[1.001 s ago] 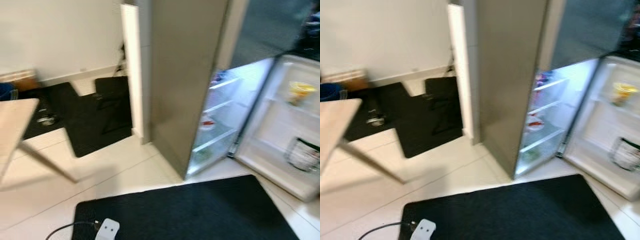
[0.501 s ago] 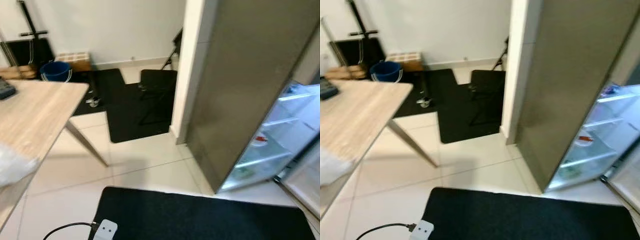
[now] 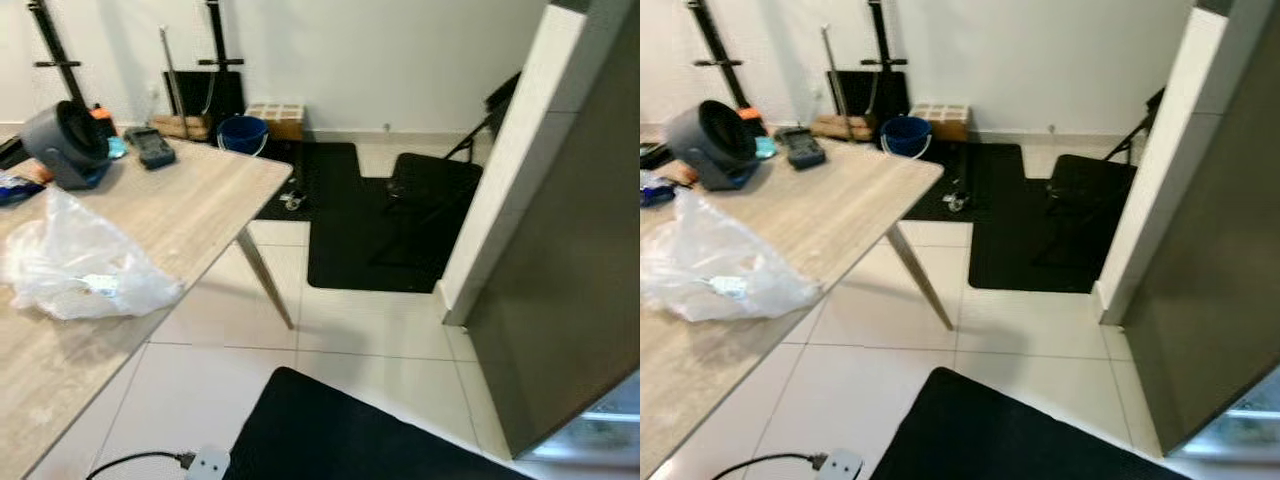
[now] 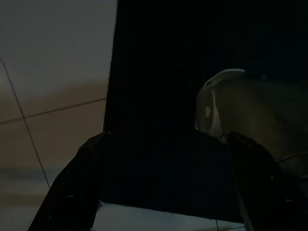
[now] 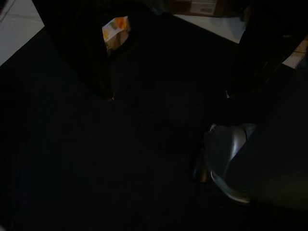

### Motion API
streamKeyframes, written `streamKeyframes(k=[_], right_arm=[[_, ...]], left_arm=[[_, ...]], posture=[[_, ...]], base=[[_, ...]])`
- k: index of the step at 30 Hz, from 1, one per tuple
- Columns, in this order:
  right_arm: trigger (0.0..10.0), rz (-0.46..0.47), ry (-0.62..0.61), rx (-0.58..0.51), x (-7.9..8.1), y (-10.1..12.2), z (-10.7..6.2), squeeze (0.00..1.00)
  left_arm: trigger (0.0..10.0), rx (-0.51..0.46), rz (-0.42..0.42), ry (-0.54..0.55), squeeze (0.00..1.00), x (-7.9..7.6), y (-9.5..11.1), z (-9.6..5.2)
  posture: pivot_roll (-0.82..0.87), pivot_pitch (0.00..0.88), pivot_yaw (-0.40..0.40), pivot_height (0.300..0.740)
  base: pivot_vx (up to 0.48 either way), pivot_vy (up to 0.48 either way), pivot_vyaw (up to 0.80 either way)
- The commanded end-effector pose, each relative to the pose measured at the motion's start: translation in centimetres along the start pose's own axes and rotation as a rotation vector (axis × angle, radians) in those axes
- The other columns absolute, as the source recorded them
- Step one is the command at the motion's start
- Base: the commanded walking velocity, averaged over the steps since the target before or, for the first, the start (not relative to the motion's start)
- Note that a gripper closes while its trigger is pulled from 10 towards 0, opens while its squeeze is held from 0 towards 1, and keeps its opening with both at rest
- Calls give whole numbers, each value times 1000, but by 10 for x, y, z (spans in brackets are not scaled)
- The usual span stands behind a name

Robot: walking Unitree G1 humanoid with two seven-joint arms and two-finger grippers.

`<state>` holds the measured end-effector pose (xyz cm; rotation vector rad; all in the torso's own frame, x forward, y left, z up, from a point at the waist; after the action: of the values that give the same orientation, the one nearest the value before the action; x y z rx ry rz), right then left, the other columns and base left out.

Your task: Restocking fridge

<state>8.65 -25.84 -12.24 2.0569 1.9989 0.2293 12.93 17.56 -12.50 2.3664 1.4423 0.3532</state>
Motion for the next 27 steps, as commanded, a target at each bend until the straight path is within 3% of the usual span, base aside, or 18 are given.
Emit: streamKeyframes(k=[1, 27], right_arm=[[10000, -7, 6, 1, 2, 2, 1, 0], [10000, -22, 3, 8, -8, 2, -2, 0]], left_arm=[[10000, 69, -6, -55, 0, -16, -18, -1], [10000, 78, -10, -46, 0, -14, -21, -2]], posture=[[35, 0, -31, 740], [35, 0, -29, 740]], base=[[0, 0, 781], [0, 0, 781]])
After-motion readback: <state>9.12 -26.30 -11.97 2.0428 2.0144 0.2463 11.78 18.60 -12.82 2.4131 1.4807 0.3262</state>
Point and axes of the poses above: a point about 5 cm out from each wrist's last joint towards the gripper, its own z axis pointing out of the wrist towards the gripper, its own y axis along the axis of the wrist's last joint, x = y × z, the point moved 2 cm from there along z, pointing out of the wrist towards the gripper, and after that the axes turned 9 degrees about z, right-handed, at the moved point
